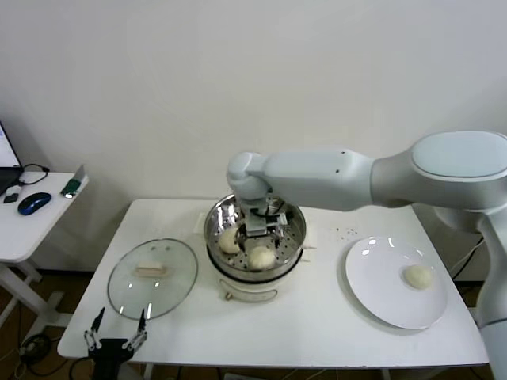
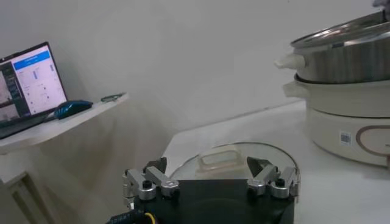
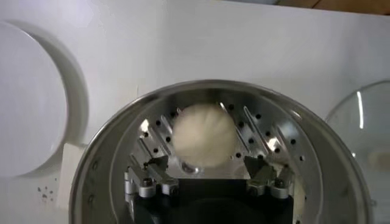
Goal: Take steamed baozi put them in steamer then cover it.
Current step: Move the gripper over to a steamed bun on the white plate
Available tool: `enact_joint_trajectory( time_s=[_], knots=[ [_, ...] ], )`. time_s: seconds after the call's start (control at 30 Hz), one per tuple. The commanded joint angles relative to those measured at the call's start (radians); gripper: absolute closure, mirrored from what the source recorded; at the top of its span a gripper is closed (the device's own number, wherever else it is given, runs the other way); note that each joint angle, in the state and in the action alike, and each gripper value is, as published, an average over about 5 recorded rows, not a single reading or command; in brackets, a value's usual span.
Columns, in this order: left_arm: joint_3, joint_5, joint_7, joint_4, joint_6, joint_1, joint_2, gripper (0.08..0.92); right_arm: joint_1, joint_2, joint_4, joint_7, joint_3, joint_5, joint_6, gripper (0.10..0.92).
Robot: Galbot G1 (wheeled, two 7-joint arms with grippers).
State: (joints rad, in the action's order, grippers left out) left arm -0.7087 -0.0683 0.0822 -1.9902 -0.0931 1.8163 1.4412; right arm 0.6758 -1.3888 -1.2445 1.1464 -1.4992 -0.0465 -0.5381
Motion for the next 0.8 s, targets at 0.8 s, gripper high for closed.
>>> enact_joint_trajectory(
  time_s=[0.8],
  knots=[
    [0.013, -0.03, -0.006, -0.015, 0.015, -0.019, -0.016, 0.177, 0.008, 0.842, -0.065, -0.197, -0.053, 0.416, 0.842, 0.203]
  ],
)
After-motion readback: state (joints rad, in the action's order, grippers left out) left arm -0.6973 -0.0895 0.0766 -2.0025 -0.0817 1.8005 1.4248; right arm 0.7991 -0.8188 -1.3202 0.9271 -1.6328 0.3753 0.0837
